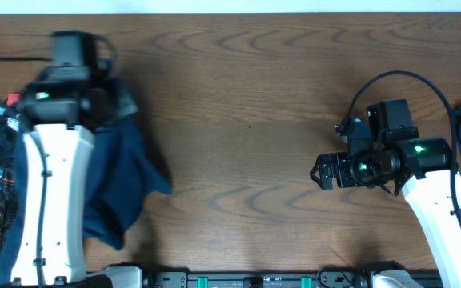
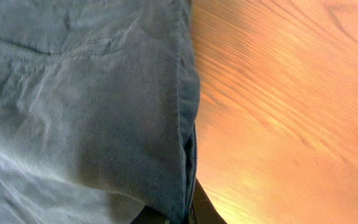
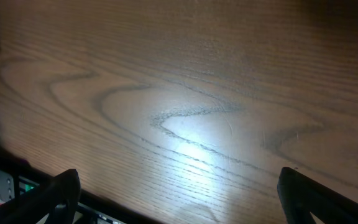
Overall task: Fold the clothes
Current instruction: 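Drag the shorts to the table center and release them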
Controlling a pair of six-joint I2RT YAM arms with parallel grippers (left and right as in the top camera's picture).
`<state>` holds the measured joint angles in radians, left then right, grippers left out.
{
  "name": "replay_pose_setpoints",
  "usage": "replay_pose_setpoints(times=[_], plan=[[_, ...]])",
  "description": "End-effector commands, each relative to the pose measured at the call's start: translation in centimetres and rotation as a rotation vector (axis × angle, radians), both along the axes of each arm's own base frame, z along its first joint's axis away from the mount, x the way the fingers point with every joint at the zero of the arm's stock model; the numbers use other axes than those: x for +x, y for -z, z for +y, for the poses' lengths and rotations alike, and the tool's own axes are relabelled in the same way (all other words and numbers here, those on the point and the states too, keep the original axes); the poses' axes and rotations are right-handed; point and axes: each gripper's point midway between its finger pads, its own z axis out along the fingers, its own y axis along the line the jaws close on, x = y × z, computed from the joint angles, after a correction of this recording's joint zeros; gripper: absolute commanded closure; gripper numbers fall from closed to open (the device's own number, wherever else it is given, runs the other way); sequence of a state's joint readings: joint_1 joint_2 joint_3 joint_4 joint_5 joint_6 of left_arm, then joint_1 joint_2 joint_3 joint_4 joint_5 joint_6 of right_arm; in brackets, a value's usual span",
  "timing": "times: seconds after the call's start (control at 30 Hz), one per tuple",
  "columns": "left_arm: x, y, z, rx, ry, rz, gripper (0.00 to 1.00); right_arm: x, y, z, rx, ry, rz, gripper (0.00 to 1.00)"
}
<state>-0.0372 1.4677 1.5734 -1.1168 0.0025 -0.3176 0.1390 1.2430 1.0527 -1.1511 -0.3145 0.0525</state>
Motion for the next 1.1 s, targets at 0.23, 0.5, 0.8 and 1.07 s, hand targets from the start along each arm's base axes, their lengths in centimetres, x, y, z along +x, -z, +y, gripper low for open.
replay_pose_setpoints(times=[0.23, 0.5, 0.8, 1.07], plan=[[1.0, 0.7, -10.6, -0.015, 0.292, -0.023, 0.94, 1.8, -1.0, -5.5, -0.039, 0.236, -0.031, 0.01], [0.8, 4.4, -16.5, 0.002, 0.436, 0.052, 0.94, 3.0, -3.2, -10.6, -0.034, 0.463, -0.077, 0.01], [-0.7, 10.4, -27.0, 0.013, 0.674, 0.093, 0.94, 3.9, -7.6, -12.1, -0.035, 0.509, -0.166, 0.01], [-3.7, 13.1, -32.7, -0.013, 0.816, 0.118, 0.94, 4.2, -9.1, -12.1, -0.037, 0.509, -0.195, 0.01]])
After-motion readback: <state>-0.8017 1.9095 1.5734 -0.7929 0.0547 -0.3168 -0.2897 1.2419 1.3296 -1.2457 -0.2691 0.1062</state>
